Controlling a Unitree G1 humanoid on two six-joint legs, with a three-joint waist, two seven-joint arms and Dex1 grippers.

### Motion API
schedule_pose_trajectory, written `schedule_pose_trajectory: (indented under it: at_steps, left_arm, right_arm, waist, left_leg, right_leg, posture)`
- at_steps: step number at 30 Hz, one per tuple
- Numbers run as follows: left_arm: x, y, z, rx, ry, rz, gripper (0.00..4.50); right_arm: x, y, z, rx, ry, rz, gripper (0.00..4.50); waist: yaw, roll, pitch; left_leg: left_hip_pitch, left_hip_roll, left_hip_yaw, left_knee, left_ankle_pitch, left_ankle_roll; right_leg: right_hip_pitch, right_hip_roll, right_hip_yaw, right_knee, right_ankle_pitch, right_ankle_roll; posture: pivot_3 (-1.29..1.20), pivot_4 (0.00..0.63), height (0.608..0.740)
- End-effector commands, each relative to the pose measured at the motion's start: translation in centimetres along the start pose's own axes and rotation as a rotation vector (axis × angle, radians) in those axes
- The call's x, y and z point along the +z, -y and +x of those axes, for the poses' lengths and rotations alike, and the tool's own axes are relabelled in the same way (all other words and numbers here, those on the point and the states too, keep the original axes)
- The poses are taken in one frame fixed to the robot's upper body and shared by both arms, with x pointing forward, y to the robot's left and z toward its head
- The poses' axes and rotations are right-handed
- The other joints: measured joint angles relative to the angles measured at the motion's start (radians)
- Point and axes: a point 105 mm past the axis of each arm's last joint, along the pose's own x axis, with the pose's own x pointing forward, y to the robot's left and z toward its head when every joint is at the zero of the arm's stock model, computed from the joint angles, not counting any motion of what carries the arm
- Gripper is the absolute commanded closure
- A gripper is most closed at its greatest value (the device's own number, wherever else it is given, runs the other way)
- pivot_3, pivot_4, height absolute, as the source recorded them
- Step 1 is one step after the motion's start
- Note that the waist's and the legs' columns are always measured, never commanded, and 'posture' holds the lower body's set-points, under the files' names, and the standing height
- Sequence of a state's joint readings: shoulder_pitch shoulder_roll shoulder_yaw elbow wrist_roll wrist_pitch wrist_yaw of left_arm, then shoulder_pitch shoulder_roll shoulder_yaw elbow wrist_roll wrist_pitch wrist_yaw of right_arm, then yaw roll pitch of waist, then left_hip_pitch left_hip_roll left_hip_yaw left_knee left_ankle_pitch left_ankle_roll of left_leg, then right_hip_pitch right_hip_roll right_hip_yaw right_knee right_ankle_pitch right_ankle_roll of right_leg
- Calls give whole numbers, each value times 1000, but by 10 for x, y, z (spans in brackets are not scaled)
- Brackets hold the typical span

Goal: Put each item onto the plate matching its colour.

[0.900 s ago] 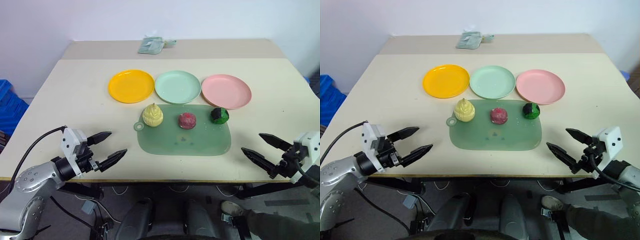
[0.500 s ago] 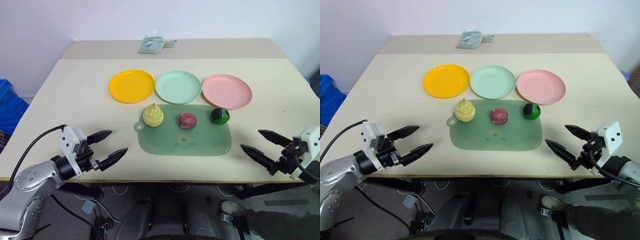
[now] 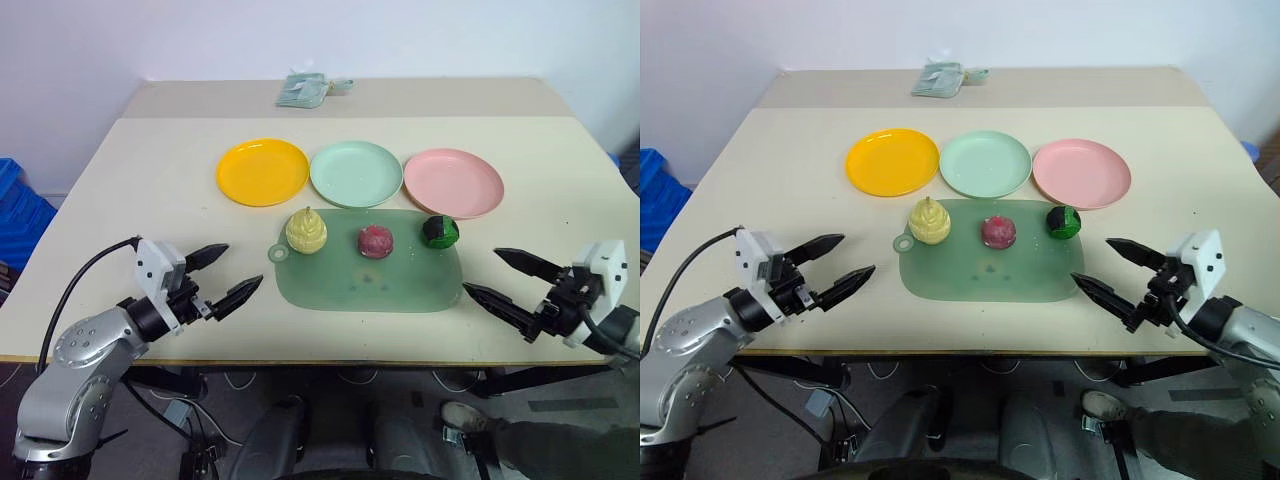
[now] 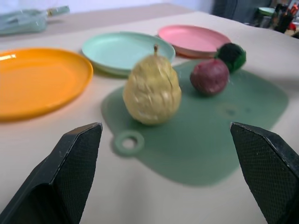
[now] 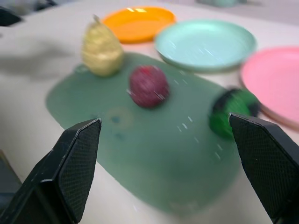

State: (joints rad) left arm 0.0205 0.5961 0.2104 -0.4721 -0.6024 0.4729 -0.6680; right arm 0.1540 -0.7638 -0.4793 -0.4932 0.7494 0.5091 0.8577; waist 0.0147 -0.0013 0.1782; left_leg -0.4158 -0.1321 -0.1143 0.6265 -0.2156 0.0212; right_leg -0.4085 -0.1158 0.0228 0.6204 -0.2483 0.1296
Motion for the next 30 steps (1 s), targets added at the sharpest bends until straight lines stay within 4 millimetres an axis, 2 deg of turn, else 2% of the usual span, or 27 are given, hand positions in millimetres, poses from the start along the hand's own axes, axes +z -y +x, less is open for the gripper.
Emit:
schedule_pose_trajectory:
  at_steps: [1,4,8,12,21,30]
  left_arm:
    - [4,-5,19,23,-6,-29,0]
    - [5,-9,35,45,-15,-30,0]
    - [11,-10,64,42,-4,-38,0]
    - [10,-10,89,34,-12,-28,0]
    - [9,-6,119,-18,-49,-3,0]
    - [9,1,141,-28,-48,-27,0]
  right_arm:
    - [19,-22,14,157,57,-53,53]
    - [21,-28,23,225,63,-64,53]
    - [21,-29,35,259,66,-96,53]
    - [19,-29,40,274,66,-110,53]
    - [15,-29,47,233,79,-104,53]
    - [17,-31,45,205,95,-107,53]
  waist:
    - [2,0,0]
    - [2,-1,0]
    - [2,-1,1]
    - [2,-1,1]
    - [3,-2,1]
    - [1,-2,1]
  left_leg:
    - [0,0,0,0,0,0]
    - [0,0,0,0,0,0]
    - [0,-1,0,1,0,1]
    - [0,-1,0,1,0,1]
    - [-1,-1,0,2,0,1]
    - [-1,-1,0,2,0,1]
  right_leg:
    - [0,0,0,0,0,0]
    - [0,0,-2,-1,1,1]
    - [0,0,-2,0,2,4]
    - [0,1,-2,-1,2,4]
    - [-1,1,-1,0,3,5]
    - [-1,1,-1,0,3,6]
  posture:
    - [0,150,740]
    - [0,150,740]
    - [0,150,740]
    - [0,150,740]
    - [0,150,740]
    - [0,150,740]
